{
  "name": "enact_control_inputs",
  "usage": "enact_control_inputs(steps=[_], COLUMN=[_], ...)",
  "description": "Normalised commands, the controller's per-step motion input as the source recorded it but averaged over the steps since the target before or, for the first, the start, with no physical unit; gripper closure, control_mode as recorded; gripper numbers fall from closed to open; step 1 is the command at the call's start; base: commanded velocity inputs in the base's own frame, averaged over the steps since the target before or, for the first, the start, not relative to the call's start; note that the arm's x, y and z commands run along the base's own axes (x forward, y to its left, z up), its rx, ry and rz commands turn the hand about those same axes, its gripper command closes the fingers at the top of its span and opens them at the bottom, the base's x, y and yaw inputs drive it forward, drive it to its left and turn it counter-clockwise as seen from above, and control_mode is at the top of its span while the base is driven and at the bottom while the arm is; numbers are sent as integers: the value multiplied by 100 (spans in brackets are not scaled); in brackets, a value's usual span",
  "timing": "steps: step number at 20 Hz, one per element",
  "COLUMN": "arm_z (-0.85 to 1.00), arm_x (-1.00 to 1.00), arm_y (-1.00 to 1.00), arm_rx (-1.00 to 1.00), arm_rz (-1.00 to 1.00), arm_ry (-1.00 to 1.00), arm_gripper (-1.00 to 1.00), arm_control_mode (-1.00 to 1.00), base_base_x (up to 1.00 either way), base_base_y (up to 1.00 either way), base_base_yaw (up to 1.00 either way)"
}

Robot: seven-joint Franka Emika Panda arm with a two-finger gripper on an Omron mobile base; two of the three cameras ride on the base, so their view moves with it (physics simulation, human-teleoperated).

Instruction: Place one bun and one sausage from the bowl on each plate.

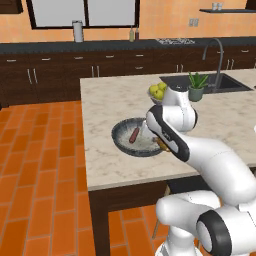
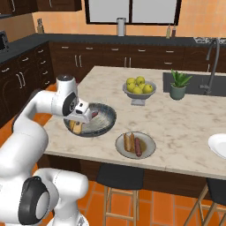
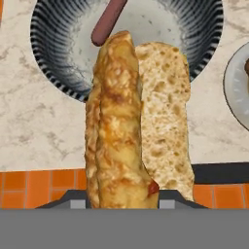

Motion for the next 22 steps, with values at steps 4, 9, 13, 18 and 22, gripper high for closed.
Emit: enact_control_inputs(steps=[4,9,13,18,22], arm_z=[0,0,0,0,0], arm_x=[0,0,0,0,0], arm_y=[0,0,0,0,0], arm_rx=[0,0,0,0,0], arm_rz=[0,0,0,0,0], arm_ry=[0,0,0,0,0], arm_gripper=[100,100,100,100,100], arm_control_mode=[100,100,100,100,100], base_base_x=[-65,-46,37,46,13], base_base_y=[-75,-89,-91,-98,-100], base_base_yaw=[-20,-20,-2,0,0])
